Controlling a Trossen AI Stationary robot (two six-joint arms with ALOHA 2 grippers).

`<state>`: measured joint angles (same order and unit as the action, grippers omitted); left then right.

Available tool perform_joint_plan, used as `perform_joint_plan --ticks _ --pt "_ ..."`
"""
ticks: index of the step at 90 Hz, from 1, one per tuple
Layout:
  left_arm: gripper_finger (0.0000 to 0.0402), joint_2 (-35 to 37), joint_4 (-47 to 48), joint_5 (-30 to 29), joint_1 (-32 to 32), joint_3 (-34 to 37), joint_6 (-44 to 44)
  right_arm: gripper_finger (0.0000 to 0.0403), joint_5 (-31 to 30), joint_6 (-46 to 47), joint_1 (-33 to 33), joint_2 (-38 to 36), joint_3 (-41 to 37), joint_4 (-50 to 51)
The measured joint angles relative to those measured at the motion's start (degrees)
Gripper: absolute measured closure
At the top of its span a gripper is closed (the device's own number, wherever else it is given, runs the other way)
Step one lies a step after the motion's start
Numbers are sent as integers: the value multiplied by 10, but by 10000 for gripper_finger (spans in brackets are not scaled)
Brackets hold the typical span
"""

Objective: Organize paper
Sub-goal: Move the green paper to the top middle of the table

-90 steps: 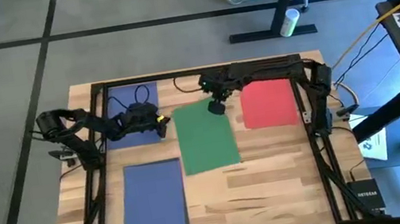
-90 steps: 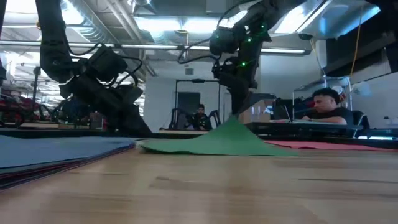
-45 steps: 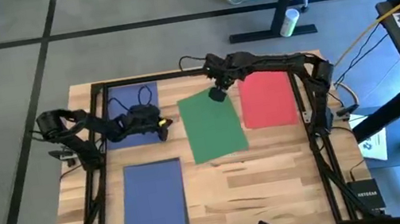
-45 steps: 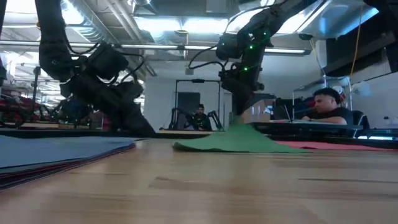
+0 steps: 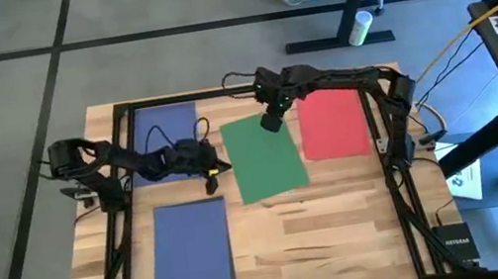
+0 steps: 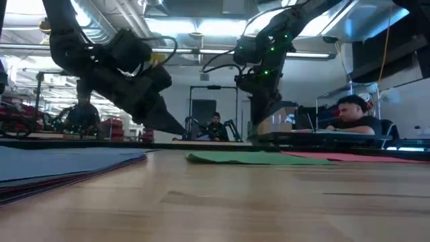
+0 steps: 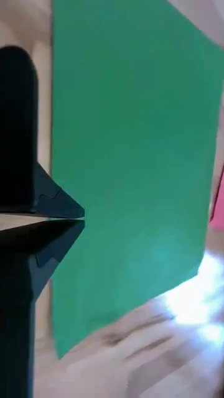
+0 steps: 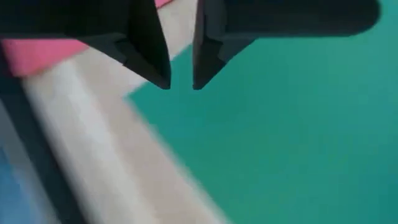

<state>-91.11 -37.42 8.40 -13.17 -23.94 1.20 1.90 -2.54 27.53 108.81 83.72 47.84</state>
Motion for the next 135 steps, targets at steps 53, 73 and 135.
perform_joint_plan --ticks 53,73,135 --pt "402 0 24 36 25 0 -41 401 33 -142 -172 47 0 -34" --pt "402 30 52 39 35 0 -47 402 33 -121 -169 103 0 -57" --pt "402 55 57 36 38 0 -45 403 14 -86 -97 124 0 -143"
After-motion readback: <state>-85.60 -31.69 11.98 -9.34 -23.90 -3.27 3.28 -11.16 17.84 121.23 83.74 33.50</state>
